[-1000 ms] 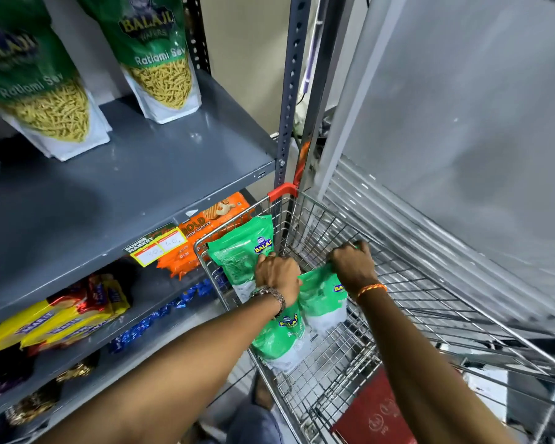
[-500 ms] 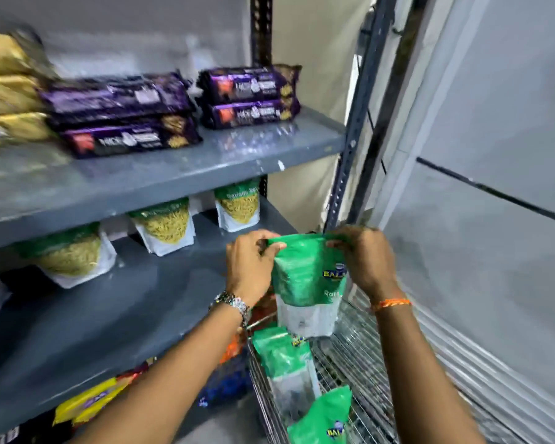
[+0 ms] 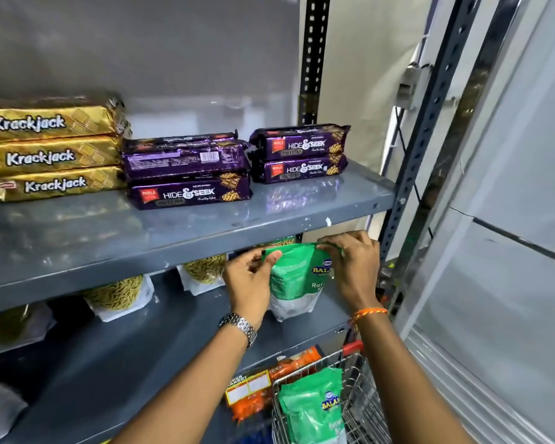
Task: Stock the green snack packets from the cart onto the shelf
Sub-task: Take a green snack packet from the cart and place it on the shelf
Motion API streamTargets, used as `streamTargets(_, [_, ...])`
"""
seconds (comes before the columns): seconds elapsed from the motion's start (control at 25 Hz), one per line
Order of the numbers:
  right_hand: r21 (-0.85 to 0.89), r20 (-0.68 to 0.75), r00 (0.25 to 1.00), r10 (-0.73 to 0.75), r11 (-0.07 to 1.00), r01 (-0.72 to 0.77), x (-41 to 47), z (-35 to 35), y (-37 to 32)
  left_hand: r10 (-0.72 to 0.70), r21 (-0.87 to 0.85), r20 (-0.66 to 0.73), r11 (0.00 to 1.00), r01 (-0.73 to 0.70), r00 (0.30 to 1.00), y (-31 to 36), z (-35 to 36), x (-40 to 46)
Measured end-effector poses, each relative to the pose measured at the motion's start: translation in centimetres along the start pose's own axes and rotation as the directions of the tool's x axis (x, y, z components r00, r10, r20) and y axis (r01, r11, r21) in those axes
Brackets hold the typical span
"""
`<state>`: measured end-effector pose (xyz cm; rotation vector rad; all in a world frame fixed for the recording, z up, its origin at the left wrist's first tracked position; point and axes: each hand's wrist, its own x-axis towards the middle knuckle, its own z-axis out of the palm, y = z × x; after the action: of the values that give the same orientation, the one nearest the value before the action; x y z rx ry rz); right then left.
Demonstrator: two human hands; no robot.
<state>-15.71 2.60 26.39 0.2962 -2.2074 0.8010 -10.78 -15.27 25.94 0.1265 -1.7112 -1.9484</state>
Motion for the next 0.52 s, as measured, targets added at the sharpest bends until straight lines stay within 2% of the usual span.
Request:
streamTargets(0.08, [0.057,0.066,0.998,-0.023,0.998,0.019,0.1,1.2,1.0,-0.041,-0.009,-0.032,0.999,0.041,0.999,-1.4,0.1,1.0])
streamTargets(0.12, [0.132,0.104,0.994,0.016,0.991,-0.03,0.1,1.9,1.7,-0.05,-0.031,-0.043,0.998,0.049,0.998,-2.1,0.1,1.5])
streamTargets(0.16, [0.249,0.154,0.981,0.118,0.956,-0.154,0.1,2.3,2.4,-0.067,-0.061,-0.047,0.996,0.064,0.997,-2.6,0.1,2.0])
streamTargets(0.2, [0.391,0.22,0.939,0.263,0.858,-0.332,0.1,2.7,3.1,-0.095,-0.08,-0.045,0.993,0.092,0.994,-3.3,0.1,2.5])
streamTargets(0.24, [0.508,0.311,0.867,0.39,0.703,-0.498,0.0,3.2,3.9,-0.131,-0.095,-0.033,0.987,0.127,0.991,-4.1,0.0,2.7])
streamTargets(0.28, [0.548,0.406,0.787,0.464,0.566,-0.616,-0.4,3.9,4.7,-0.169,-0.097,-0.008,0.981,0.168,0.986,-4.9,0.1,2.8])
streamTargets(0.32, [0.521,0.489,0.719,0.495,0.495,-0.695,-1.0,4.6,5.4,-0.206,-0.088,0.018,0.974,0.206,0.978,-5.6,0.0,2.6])
streamTargets(0.44, [0.343,0.68,0.599,0.423,0.538,-0.77,-3.4,7.0,6.6,-0.322,-0.089,0.073,0.941,0.327,0.944,-7.8,-0.2,1.2])
streamTargets(0.52, [0.319,0.756,0.551,0.353,0.535,-0.782,-4.5,8.5,6.9,-0.419,-0.011,0.059,0.907,0.421,0.906,-9.5,0.0,-0.3])
